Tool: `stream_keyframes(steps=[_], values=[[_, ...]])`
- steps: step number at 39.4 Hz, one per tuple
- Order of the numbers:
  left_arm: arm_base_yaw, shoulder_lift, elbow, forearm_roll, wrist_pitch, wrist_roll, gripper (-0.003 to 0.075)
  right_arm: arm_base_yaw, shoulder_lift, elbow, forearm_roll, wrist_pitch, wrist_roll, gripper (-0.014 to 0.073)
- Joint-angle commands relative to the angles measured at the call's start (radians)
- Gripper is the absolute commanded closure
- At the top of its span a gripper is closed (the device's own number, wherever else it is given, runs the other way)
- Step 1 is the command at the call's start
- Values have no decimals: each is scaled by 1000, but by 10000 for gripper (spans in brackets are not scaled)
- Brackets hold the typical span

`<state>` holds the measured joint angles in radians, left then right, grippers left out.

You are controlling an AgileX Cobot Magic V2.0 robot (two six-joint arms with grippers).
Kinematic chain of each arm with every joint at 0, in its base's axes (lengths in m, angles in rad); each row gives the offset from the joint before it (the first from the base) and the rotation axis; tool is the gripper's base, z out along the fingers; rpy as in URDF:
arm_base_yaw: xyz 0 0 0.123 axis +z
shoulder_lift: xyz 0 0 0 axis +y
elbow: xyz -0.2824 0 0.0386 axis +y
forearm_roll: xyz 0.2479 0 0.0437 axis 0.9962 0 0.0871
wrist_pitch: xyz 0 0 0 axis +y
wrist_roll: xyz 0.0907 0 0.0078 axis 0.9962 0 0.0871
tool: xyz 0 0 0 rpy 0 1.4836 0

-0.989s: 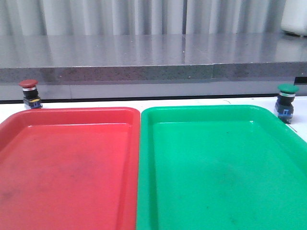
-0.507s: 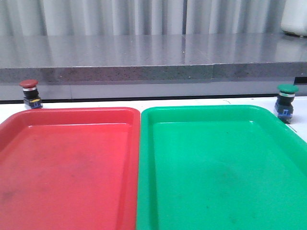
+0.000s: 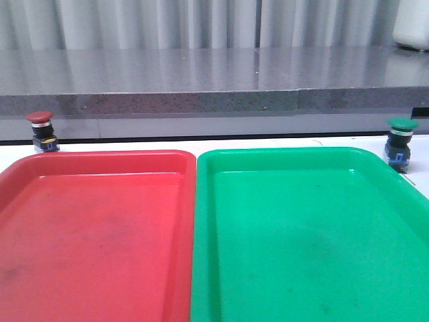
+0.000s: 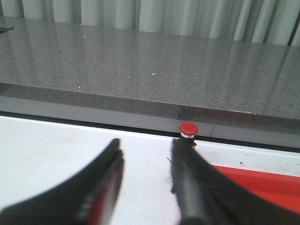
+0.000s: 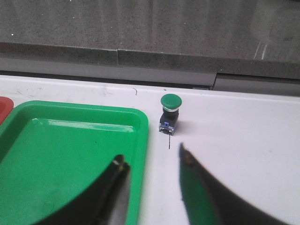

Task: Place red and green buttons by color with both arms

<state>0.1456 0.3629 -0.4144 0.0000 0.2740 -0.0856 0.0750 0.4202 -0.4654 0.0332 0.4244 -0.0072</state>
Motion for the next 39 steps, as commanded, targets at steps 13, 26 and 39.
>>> stream_keyframes(steps=[13,26,39], values=[[0,18,-35,-9,-95,-2,104,-3,13,-38,-1,-83,-3,-52],[-48,345,-147,-9,-99,0,104,-3,13,-38,-1,-83,-3,-52],[-251,869,-461,11,-73,32,104,-3,13,-38,-1,-83,-3,-52]])
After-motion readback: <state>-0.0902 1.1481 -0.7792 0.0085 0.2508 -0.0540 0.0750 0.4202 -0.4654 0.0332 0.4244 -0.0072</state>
